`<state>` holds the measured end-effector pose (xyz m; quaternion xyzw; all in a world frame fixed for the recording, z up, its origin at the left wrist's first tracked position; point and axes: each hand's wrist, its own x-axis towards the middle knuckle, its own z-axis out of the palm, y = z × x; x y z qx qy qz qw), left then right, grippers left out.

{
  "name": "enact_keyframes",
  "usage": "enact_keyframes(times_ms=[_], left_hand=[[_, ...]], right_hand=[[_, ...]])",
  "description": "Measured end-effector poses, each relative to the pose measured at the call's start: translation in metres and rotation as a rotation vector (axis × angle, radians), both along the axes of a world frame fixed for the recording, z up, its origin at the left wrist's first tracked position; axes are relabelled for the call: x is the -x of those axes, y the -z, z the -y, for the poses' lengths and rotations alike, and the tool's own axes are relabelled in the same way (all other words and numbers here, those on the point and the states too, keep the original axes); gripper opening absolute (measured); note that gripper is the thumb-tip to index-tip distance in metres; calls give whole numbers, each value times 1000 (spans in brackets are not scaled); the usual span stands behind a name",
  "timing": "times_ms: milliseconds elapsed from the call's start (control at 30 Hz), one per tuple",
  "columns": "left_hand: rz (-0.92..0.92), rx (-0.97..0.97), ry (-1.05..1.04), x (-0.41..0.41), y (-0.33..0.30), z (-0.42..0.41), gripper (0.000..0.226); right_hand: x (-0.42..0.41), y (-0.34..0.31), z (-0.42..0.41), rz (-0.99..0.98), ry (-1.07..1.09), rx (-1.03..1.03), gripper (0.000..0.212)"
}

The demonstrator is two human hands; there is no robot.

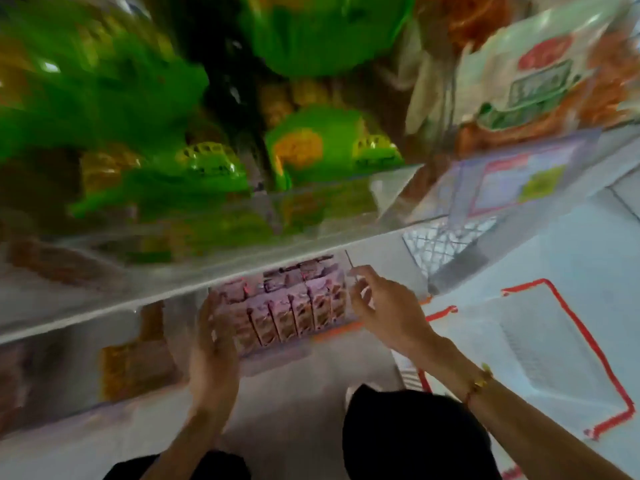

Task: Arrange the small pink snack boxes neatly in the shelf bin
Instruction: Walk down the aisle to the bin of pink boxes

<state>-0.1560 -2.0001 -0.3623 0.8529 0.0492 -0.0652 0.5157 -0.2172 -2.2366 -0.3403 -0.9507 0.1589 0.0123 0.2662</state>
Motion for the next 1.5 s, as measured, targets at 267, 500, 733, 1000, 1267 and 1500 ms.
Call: enact_keyframes(times_ms=[267,500,733,1000,1267,1500], left_hand=[[152,232,121,-10,37,-16,53],[244,226,149,-17,42,-14,19],[345,-57,116,-6,25,-9,25],[356,-248,47,-23,-17,-15,37],[587,-262,93,-2,-35,-28,44],[610,-237,183,58,3,-34,39]], right_hand=[[-5,43,3,218,-111,45,23],[-7,43,-2,281,-132,171,24],[-13,27,-20,246,15,234,34],[-21,-6,-30,409,46,322,23],[9,-30,-24,445,-64,285,24],[64,2,-21,367,-128,355,23]])
